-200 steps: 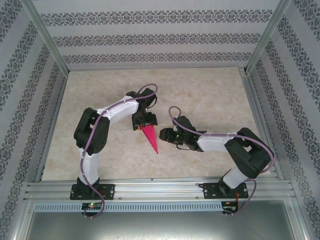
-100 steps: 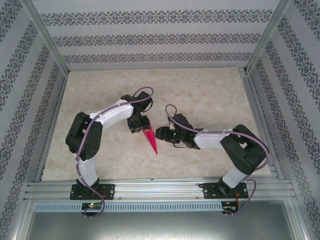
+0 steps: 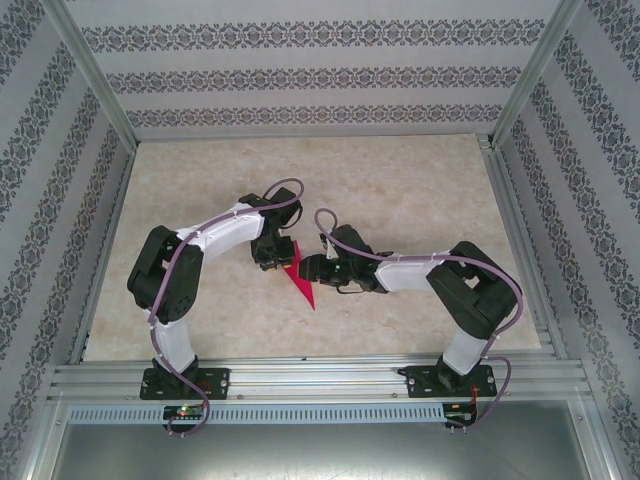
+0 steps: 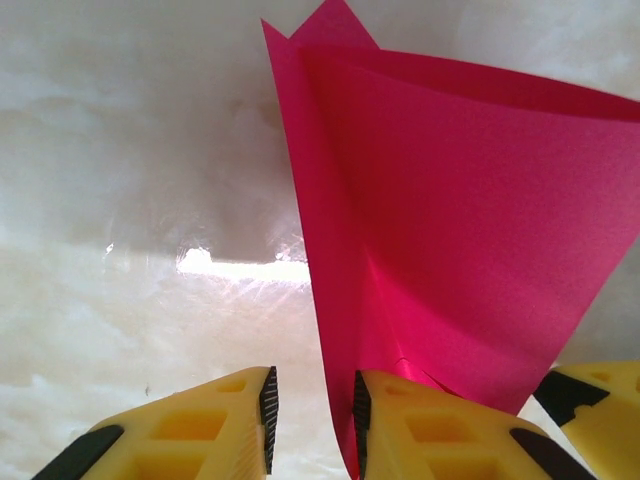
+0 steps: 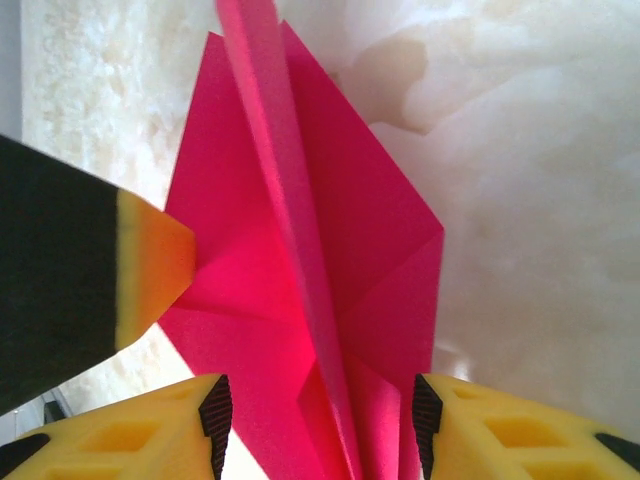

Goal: Fold a paper plane with a square sheet of paper (pick it up from the middle)

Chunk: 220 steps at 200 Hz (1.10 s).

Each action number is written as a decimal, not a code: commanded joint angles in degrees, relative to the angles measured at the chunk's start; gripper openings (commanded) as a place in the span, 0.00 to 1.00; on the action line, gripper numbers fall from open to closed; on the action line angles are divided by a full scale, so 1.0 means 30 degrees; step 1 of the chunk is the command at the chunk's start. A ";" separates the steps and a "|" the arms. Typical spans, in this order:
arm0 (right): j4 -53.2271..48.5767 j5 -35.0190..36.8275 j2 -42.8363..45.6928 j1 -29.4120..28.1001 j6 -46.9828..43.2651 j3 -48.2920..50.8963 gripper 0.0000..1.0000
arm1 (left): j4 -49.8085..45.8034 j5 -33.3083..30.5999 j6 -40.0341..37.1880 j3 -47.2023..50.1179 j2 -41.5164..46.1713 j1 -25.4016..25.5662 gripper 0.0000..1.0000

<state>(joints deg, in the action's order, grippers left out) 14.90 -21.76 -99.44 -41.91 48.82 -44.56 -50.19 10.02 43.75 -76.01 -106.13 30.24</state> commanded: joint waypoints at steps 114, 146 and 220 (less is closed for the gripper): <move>-0.2331 0.0295 -0.1478 -0.1089 -0.1695 -0.2098 0.36 | 0.0469 0.0019 -0.0198 0.0517 0.0702 -0.0257 0.30; -0.2587 0.0511 -0.1903 -0.1211 -0.1858 -0.2361 0.34 | 0.0837 0.0189 -0.0041 0.0839 0.1032 -0.0260 0.30; -0.5132 0.2951 -0.0057 -0.1249 -0.2752 -0.2837 0.08 | 0.3139 -0.0574 0.0582 0.2868 0.4579 -0.0265 0.34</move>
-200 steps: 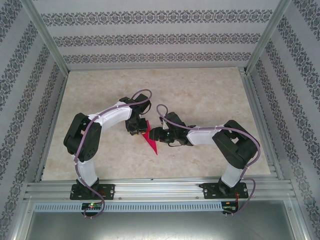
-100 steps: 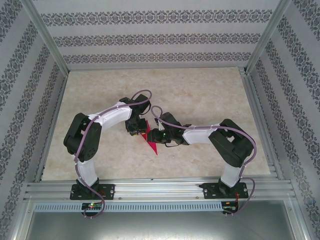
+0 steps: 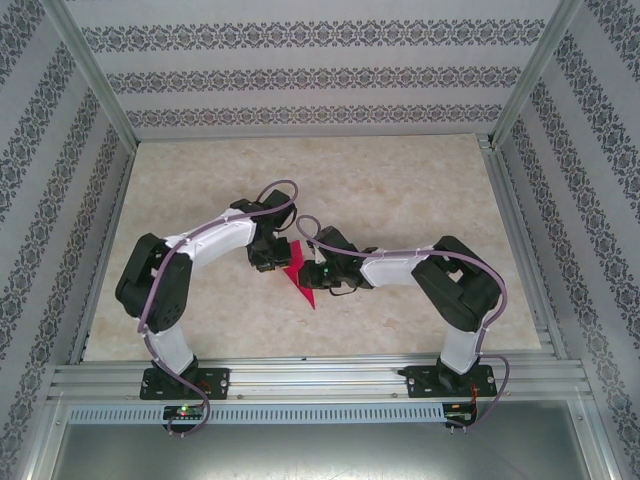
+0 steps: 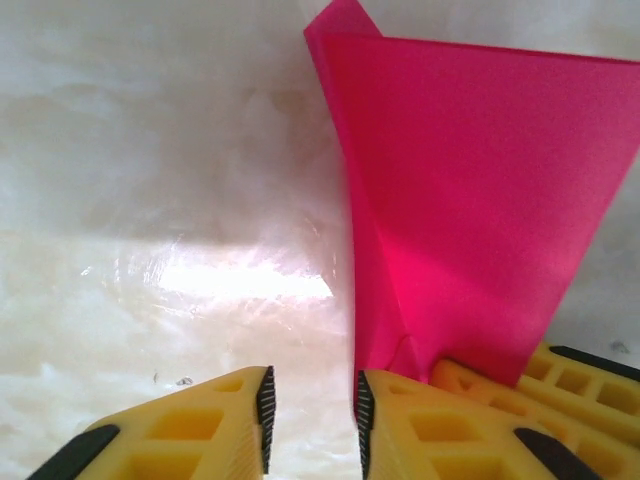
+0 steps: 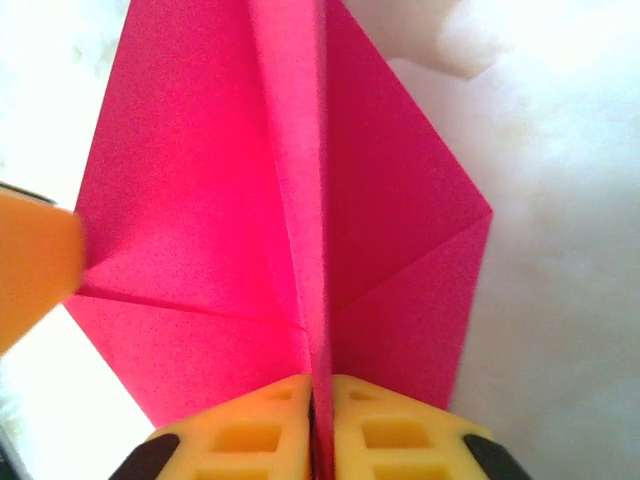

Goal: Fold a paper plane with a square sheet of paper (pick it up from the middle)

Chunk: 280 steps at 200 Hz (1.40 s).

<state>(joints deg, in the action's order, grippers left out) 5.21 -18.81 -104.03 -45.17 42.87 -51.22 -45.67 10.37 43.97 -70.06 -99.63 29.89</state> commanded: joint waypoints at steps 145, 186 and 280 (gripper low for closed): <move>-1.3195 0.8808 -0.1076 0.1185 -0.1228 -0.8130 0.09 | 0.3164 -0.3779 0.1811 0.5764 0.8588 -0.2197 0.43; -1.2609 0.8322 -0.2114 0.1205 -0.0760 -0.7991 0.10 | 0.3449 -0.3688 0.1627 0.6058 0.8805 -0.2486 0.46; -1.2385 0.8123 -0.3006 0.1258 -0.0433 -0.7315 0.27 | 0.3821 -0.3150 0.1605 0.6054 0.8397 -0.2726 0.48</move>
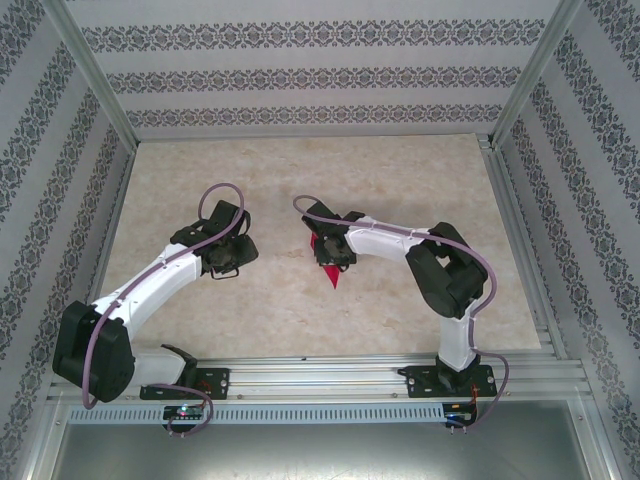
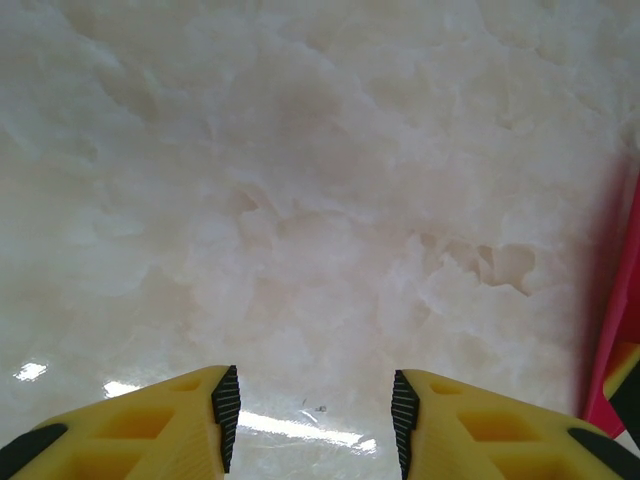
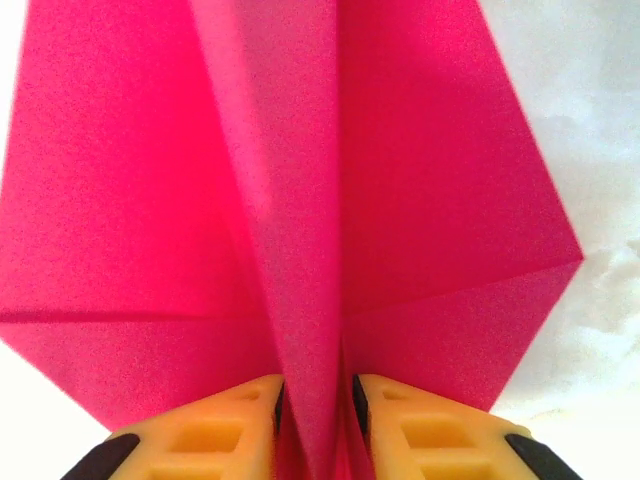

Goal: Fold a paper plane with a square sheet of paper (pick it up from the middle)

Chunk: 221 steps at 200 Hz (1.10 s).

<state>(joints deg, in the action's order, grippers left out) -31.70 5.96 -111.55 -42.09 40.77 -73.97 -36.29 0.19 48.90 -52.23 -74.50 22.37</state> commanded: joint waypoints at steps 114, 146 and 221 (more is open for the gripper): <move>-0.1807 0.1414 -0.2915 -0.0778 0.1877 -0.0475 0.38 | 0.0755 0.0597 -0.0063 -0.0192 -0.0406 -0.0256 0.49; -0.2028 0.1401 -0.2476 -0.0715 0.1823 -0.0981 0.38 | 0.0720 0.0638 -0.0079 -0.0314 -0.0408 -0.0278 0.48; -0.1902 0.0957 0.2168 -0.0302 0.1584 -0.1041 0.54 | 0.0493 0.0307 -0.0729 -0.0579 0.0073 -0.0264 0.50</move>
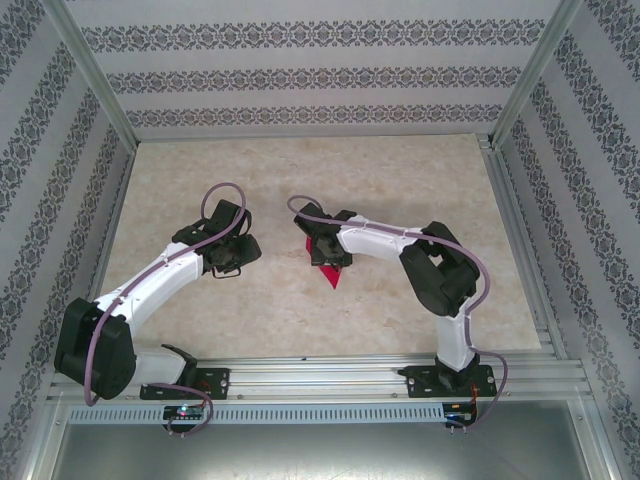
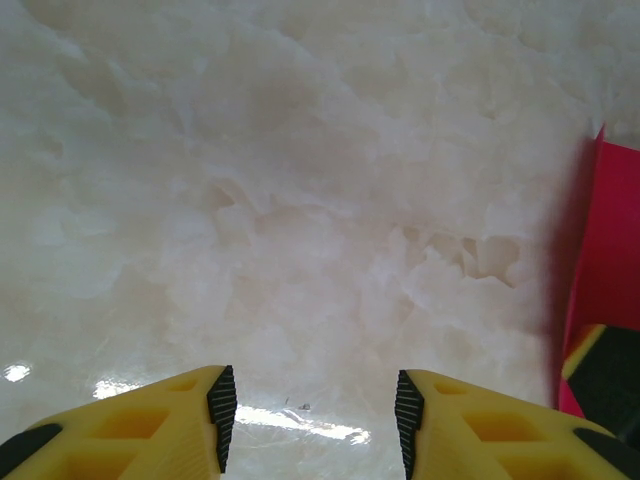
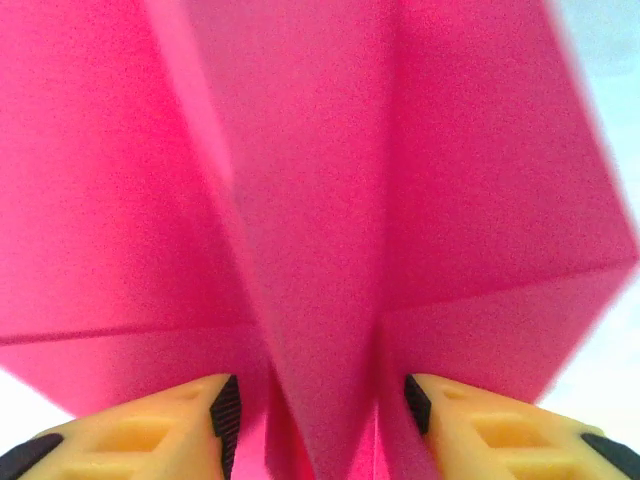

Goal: Fold a paper plane with a square sheet of paper (pick it up from the middle)

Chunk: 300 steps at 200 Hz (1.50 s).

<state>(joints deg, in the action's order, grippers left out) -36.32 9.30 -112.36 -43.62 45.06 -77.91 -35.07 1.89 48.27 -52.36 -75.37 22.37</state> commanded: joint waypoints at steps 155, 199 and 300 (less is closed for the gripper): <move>0.8320 1.0122 1.9095 0.4784 -0.7748 1.3153 0.98 | -0.1185 -0.8737 -0.1818 0.0114 0.3673 -0.0317 1.00; 1.0031 0.5539 1.6381 1.0192 -0.9441 1.4344 0.98 | 0.1888 -1.2650 -0.4511 0.2051 0.4587 -0.0889 1.00; 2.1707 0.1535 1.0105 1.1484 -1.5719 1.5542 0.98 | 1.3288 -1.1918 -1.2751 0.5540 0.0789 -0.5084 1.00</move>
<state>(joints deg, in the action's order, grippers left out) 15.31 20.01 -81.06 -9.82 5.48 -33.21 -10.79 -35.57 20.03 -38.68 -70.06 8.05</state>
